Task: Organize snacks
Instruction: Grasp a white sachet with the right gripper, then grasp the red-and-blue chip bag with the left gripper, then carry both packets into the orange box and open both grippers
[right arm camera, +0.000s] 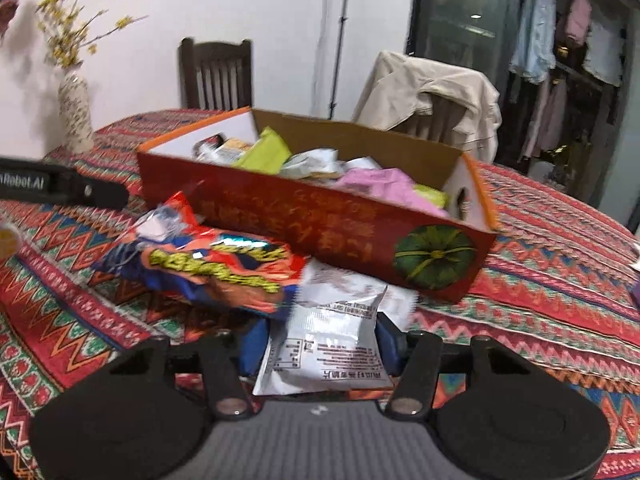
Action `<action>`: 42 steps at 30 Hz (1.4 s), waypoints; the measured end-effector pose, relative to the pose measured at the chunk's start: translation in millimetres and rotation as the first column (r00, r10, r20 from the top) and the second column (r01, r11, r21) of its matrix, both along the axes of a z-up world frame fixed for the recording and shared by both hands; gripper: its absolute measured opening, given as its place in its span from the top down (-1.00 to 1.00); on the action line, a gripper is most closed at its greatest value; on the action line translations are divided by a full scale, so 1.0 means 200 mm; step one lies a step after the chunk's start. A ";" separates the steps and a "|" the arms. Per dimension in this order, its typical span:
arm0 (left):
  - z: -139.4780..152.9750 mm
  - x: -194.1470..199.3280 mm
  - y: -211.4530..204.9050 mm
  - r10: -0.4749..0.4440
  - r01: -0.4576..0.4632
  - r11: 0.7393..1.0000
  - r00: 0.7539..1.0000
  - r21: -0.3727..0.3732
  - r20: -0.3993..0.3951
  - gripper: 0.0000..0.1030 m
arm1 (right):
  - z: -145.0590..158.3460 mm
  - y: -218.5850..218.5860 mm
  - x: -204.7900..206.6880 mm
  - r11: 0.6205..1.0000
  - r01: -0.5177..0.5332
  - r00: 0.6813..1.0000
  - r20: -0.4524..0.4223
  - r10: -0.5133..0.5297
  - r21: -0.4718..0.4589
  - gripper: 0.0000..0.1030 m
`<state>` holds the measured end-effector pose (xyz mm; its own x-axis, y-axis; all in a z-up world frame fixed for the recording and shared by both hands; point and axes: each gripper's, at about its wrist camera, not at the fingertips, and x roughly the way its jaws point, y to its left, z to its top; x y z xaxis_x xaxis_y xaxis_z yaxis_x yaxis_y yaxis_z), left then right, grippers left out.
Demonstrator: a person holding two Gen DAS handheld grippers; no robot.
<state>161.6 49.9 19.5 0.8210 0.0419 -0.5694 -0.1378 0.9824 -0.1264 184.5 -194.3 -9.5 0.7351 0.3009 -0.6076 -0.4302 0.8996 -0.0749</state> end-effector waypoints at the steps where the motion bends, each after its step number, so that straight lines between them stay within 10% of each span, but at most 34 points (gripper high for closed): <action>1: 0.00 0.01 -0.01 -0.004 0.004 1.000 1.000 0.001 -0.005 -1.00 | 0.01 -0.03 0.00 1.000 0.016 1.000 0.009 -0.016 0.011 -0.08; 15: -0.11 0.15 -0.23 -0.056 0.058 0.998 0.995 0.022 -0.077 -1.00 | -0.01 -0.29 0.04 0.968 0.138 0.989 0.023 -0.146 0.211 -0.09; 27: -0.19 0.15 -0.27 -0.091 0.093 0.995 0.994 0.023 -0.067 -0.90 | -0.02 -0.27 0.01 0.973 0.114 0.991 0.039 -0.124 0.202 -0.13; 37: -0.15 0.09 -0.26 -0.098 0.098 0.995 0.995 0.008 -0.011 0.11 | -0.03 -0.27 0.01 0.973 0.124 0.990 0.041 -0.135 0.197 -0.13; 42: -0.11 0.05 -0.27 -0.102 0.101 0.994 0.994 0.035 0.028 0.26 | -0.03 -0.27 0.01 0.973 0.122 0.990 0.041 -0.132 0.196 -0.13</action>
